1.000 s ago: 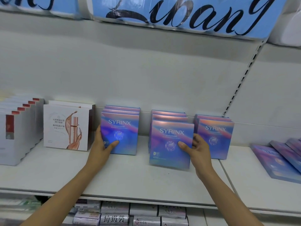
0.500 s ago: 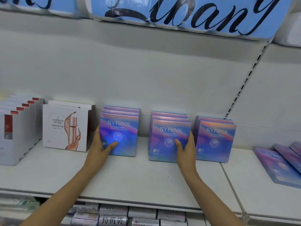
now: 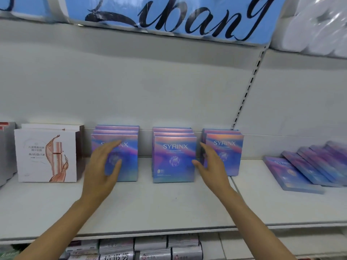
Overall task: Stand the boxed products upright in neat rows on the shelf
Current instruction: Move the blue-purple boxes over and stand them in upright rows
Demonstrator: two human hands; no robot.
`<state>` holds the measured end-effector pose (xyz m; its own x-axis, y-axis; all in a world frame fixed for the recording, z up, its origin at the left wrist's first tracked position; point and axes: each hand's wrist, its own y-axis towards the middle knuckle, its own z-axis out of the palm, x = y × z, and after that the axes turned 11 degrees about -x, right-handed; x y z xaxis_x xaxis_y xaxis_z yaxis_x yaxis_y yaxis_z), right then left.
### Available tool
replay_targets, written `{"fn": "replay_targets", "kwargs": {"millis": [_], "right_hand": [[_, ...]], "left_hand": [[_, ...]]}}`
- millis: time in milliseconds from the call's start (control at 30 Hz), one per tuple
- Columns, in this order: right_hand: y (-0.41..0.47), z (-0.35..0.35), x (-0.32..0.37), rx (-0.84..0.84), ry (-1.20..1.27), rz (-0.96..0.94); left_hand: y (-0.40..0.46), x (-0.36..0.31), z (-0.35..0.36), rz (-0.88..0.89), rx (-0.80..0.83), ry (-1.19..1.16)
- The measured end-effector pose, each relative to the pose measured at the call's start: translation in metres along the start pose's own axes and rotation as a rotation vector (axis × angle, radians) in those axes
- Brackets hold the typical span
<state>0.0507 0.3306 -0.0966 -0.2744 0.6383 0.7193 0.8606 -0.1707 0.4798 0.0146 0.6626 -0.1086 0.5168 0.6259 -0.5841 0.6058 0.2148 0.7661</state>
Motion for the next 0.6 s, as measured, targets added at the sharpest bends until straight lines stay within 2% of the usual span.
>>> {"fn": "replay_targets", "kwargs": {"millis": [100,233,300,600], "right_hand": [[-0.01,-0.037,-0.002,0.03,0.014,-0.094],[-0.024,-0.088,-0.012,0.054,0.034,-0.159],[-0.03,-0.114,-0.021,0.058,0.053,-0.169],[-0.052,-0.242,-0.091,0.04,0.0,-0.071]], "left_hand": [[0.005,-0.038,0.027,0.074,0.192,-0.086],[-0.005,-0.091,0.079,-0.017,0.395,-0.235],[-0.013,-0.116,0.106,-0.009,0.488,-0.287],[-0.061,-0.22,0.219,0.016,0.586,-0.32]]}}
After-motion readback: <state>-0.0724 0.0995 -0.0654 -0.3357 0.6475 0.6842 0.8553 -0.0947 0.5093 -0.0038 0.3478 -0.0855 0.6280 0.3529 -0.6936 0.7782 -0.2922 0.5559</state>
